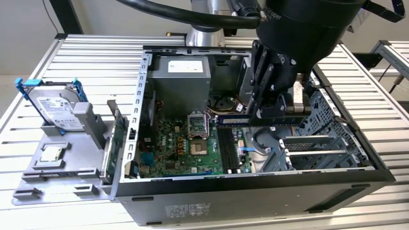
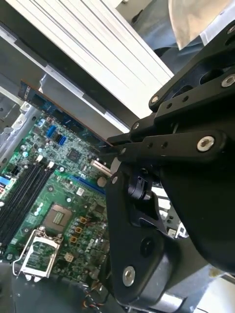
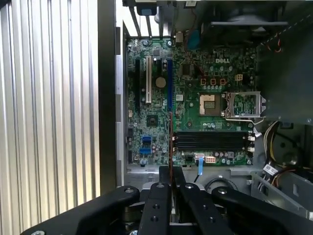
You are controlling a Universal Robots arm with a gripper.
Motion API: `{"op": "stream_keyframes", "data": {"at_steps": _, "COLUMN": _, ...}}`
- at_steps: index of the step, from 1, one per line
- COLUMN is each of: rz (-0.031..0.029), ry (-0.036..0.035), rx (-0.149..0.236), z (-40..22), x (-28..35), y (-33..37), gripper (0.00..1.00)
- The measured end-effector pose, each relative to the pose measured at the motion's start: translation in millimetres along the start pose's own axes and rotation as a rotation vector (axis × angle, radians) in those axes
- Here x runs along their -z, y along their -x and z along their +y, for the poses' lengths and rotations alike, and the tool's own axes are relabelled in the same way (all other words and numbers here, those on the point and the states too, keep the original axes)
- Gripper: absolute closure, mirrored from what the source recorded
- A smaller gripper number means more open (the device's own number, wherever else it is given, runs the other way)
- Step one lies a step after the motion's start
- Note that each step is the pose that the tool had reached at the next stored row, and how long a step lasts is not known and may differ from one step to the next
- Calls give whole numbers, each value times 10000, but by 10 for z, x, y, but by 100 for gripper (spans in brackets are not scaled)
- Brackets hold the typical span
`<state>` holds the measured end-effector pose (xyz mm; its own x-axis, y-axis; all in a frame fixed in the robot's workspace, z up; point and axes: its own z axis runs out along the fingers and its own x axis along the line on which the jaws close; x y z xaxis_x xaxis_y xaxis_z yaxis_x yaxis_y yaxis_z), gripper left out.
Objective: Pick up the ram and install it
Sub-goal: 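Pick up the ram and move it above insertion slot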
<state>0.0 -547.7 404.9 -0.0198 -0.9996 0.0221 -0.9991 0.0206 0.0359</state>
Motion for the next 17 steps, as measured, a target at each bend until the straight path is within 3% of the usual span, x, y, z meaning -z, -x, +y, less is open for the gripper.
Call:
{"op": "stream_keyframes", "data": {"at_steps": 3, "rz": 1, "ry": 1, "rx": 1, "z": -2, "x": 1, "y": 4, "gripper": 100}}
{"op": "stream_keyframes", "data": {"at_steps": 5, "rz": 1, "ry": 1, "rx": 1, "z": -2, "x": 2, "y": 51, "gripper": 100}}
{"op": "stream_keyframes", "data": {"at_steps": 17, "rz": 2, "ry": 1, "rx": 1, "z": 10, "x": 13, "y": 592, "gripper": 100}}
